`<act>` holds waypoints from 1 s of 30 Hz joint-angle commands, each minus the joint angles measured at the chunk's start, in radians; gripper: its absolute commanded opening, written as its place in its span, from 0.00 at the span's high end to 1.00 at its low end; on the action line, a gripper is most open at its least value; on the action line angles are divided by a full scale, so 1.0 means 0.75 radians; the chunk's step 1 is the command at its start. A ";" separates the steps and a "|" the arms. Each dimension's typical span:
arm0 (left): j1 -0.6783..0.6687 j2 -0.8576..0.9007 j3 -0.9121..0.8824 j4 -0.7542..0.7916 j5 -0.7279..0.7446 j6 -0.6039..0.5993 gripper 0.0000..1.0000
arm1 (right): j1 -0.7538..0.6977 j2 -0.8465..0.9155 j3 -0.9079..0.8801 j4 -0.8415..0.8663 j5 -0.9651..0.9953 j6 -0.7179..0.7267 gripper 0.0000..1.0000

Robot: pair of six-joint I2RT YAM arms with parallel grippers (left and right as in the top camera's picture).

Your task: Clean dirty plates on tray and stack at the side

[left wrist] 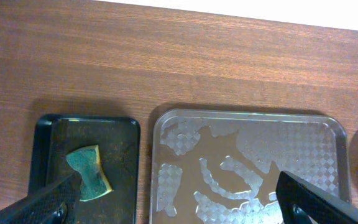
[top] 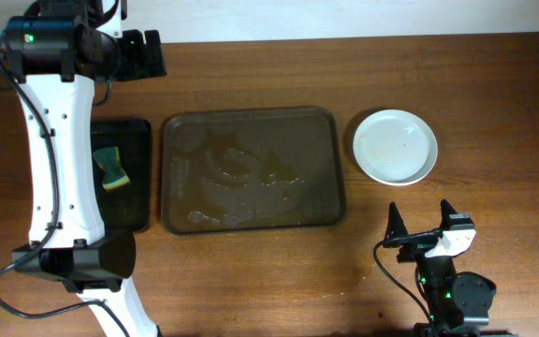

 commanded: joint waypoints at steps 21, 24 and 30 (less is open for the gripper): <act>0.002 -1.209 -1.871 1.375 -0.030 0.304 0.01 | -0.008 -0.013 -0.010 -0.005 -0.007 0.009 0.02; 0.008 -1.436 -2.224 1.574 -0.050 0.309 0.01 | -0.008 -0.013 -0.010 -0.005 -0.007 0.009 0.02; 0.032 -1.902 -2.802 1.960 -0.054 0.329 0.01 | -0.008 -0.013 -0.010 -0.005 -0.007 0.009 0.02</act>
